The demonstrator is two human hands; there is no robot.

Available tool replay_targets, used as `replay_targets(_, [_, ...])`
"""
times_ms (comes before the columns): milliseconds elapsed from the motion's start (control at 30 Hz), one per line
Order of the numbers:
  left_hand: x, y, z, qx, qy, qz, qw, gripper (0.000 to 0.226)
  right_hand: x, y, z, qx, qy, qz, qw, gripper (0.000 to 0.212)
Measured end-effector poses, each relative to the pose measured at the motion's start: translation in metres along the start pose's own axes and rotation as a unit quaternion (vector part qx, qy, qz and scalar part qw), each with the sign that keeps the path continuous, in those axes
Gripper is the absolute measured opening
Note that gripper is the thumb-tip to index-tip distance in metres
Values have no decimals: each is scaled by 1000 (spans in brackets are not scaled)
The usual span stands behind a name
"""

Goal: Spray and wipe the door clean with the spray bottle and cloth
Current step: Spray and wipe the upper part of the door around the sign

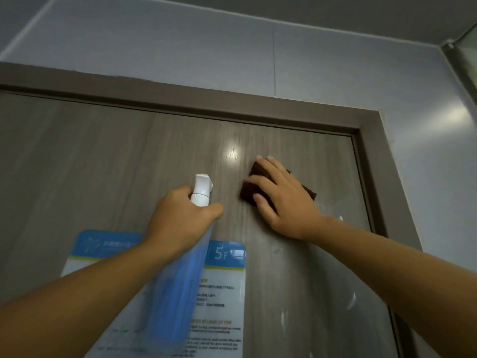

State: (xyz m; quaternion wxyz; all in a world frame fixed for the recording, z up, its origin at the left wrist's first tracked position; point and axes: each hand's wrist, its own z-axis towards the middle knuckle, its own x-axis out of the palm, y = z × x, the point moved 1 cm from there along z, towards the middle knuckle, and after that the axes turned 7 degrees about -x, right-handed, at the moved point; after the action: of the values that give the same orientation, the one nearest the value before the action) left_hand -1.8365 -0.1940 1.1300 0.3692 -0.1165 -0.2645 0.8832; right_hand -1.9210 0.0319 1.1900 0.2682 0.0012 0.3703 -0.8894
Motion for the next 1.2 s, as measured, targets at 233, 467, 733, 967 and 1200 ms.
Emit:
replay_targets(233, [1,5,4,2,14,-26,1000,37,-17,-35,20,119,-7,-32,992,47])
replay_targets(467, [3,5,5,16,1,-8,1000,31,8,2,87,292,-119,-9,949,41])
replay_targets(733, [4,4,3,5,-3,3,1000,36,-13,-20,19,57,10,-6,998,42])
replay_targets(967, [5,1,2,5,-7,17,1000,41,3,-7,89,396,-136,1,908,42])
replay_targets(1200, [5,-2,0,-3,-28,34,999,39,-11,-12,63,-12,29,2,1000,41])
